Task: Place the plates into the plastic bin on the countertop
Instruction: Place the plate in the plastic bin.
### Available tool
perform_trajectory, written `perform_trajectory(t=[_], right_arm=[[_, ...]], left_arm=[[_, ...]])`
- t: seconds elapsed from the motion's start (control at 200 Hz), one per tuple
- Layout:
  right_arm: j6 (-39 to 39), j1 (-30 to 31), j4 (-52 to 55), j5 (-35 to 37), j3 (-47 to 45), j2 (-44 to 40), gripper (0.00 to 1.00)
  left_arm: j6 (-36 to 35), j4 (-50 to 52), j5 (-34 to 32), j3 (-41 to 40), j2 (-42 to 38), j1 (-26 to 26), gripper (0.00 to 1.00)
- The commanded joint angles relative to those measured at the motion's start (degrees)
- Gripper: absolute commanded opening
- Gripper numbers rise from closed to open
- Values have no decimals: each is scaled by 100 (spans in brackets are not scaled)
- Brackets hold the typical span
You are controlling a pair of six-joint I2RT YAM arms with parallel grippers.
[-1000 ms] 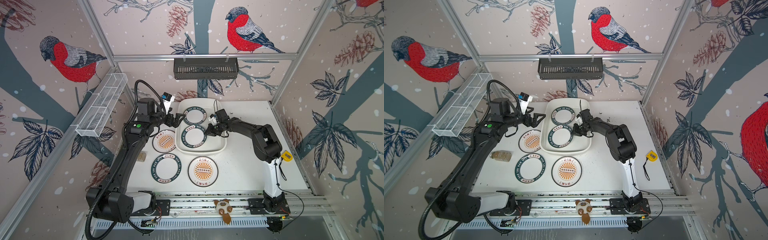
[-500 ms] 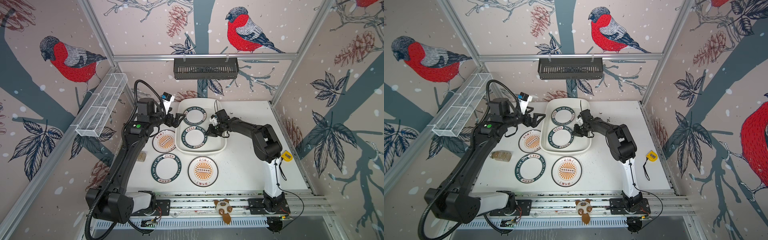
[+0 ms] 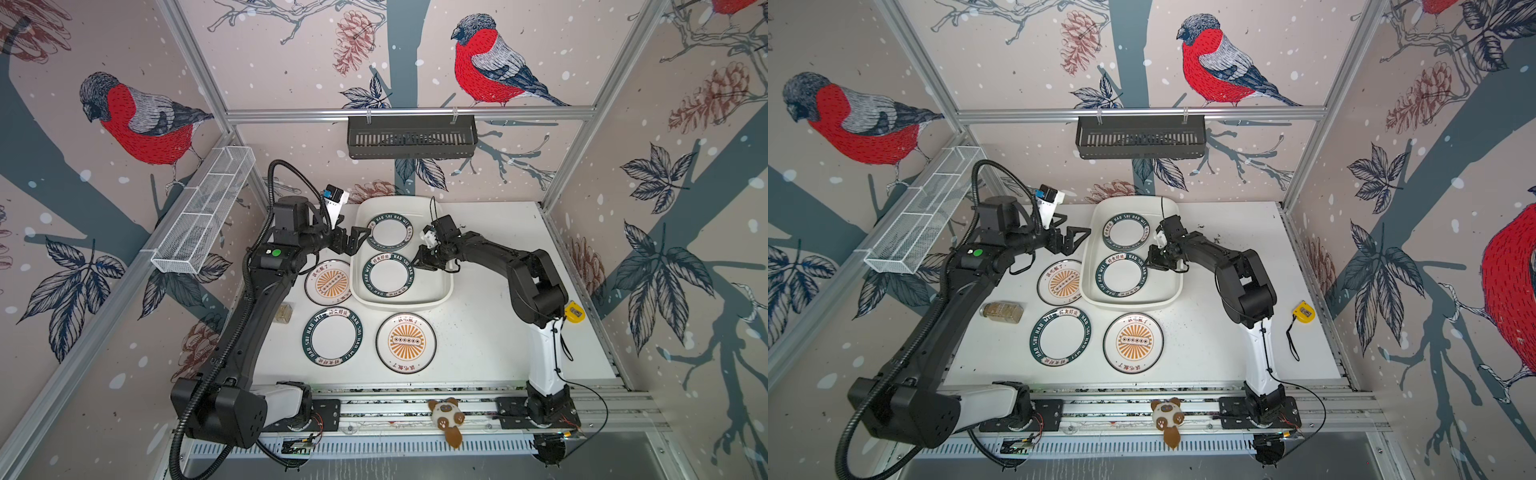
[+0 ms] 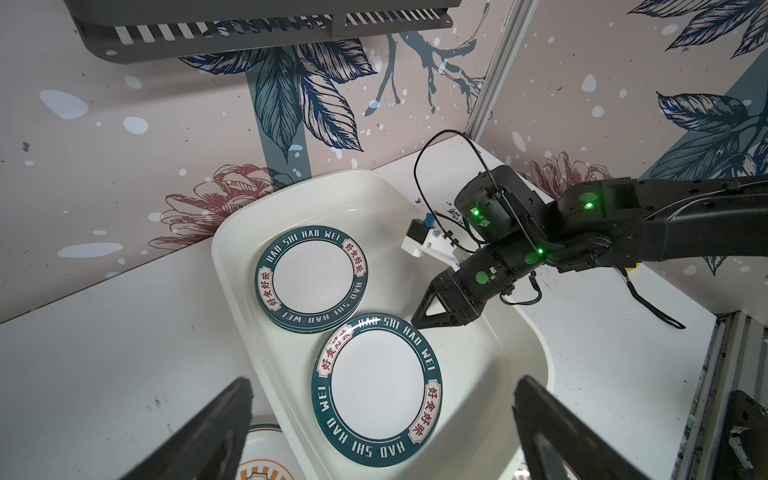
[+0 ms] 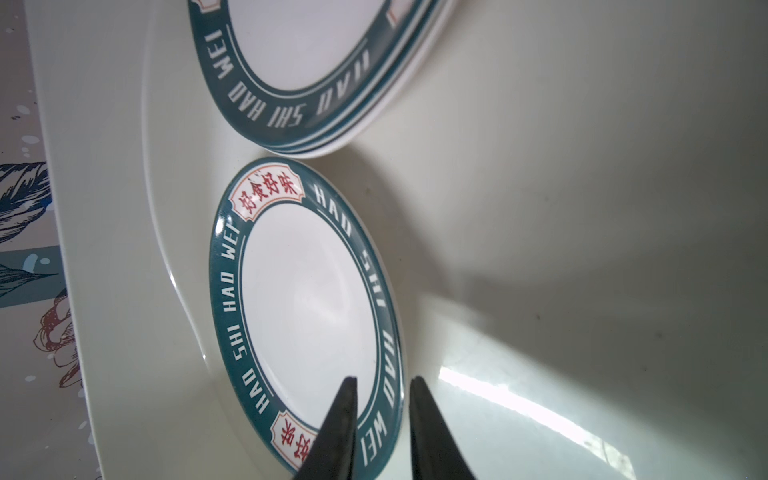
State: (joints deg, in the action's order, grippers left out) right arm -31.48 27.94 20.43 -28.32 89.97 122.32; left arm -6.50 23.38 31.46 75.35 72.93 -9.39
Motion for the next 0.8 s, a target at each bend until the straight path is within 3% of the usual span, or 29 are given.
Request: perform_trajectory(t=[0.0, 0.47, 0.795], right_arm=[[142, -22, 122, 126, 207, 22, 26], [270, 99, 291, 370, 855, 648, 27], [380, 128, 387, 466, 821, 678, 18]], left_arm=[[-124, -59, 79, -20, -13, -5, 97], [-88, -111, 75, -57, -33, -6, 97], [-88, -109, 88, -58, -15, -7, 97]])
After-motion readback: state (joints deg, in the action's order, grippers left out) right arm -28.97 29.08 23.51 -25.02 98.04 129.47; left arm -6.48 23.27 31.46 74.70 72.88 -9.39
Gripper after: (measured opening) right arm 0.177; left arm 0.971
